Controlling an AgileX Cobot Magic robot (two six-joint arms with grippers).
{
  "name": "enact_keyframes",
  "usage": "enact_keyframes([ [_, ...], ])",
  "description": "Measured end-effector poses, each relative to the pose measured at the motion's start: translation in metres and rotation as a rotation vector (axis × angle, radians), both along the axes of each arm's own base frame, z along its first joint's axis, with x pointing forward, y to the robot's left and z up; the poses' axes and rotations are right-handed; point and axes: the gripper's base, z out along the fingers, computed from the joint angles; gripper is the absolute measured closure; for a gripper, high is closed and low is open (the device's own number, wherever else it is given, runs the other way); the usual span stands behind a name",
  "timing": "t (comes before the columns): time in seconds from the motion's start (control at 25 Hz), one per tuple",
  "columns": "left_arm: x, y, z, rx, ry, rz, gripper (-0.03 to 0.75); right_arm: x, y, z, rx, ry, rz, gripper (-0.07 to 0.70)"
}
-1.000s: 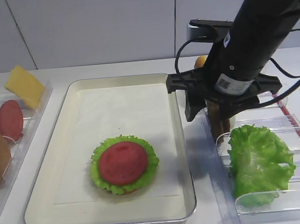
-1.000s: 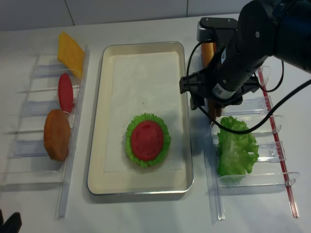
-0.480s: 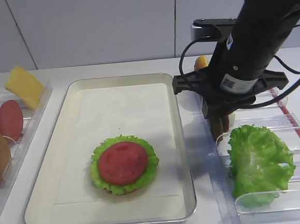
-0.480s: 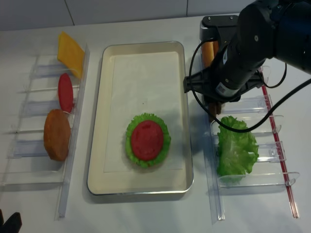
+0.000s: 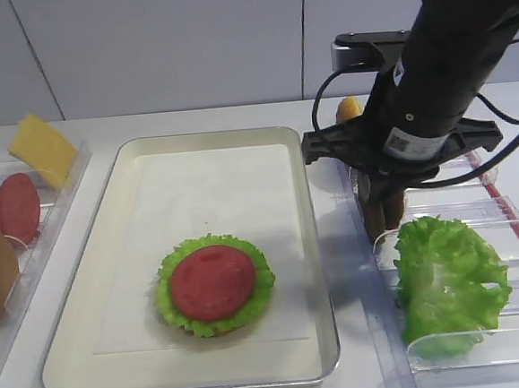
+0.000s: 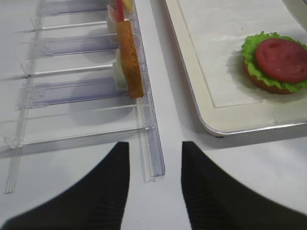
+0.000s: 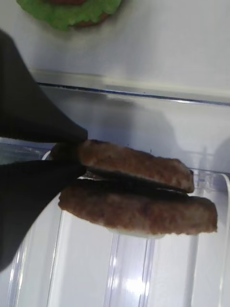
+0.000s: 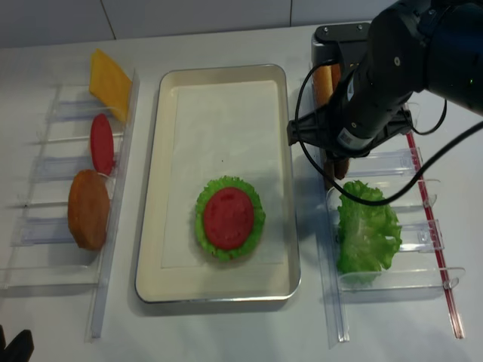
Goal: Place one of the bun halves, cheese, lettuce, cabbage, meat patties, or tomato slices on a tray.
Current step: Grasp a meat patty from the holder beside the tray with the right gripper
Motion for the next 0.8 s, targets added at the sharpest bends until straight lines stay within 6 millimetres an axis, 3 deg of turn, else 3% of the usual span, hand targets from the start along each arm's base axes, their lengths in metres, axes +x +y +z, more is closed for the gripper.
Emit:
enact_keyframes([
  [0.8, 0.000, 0.000, 0.000, 0.000, 0.000, 0.000, 0.454, -0.003, -0.002, 0.045, 0.000, -0.010, 0.000, 0.502],
])
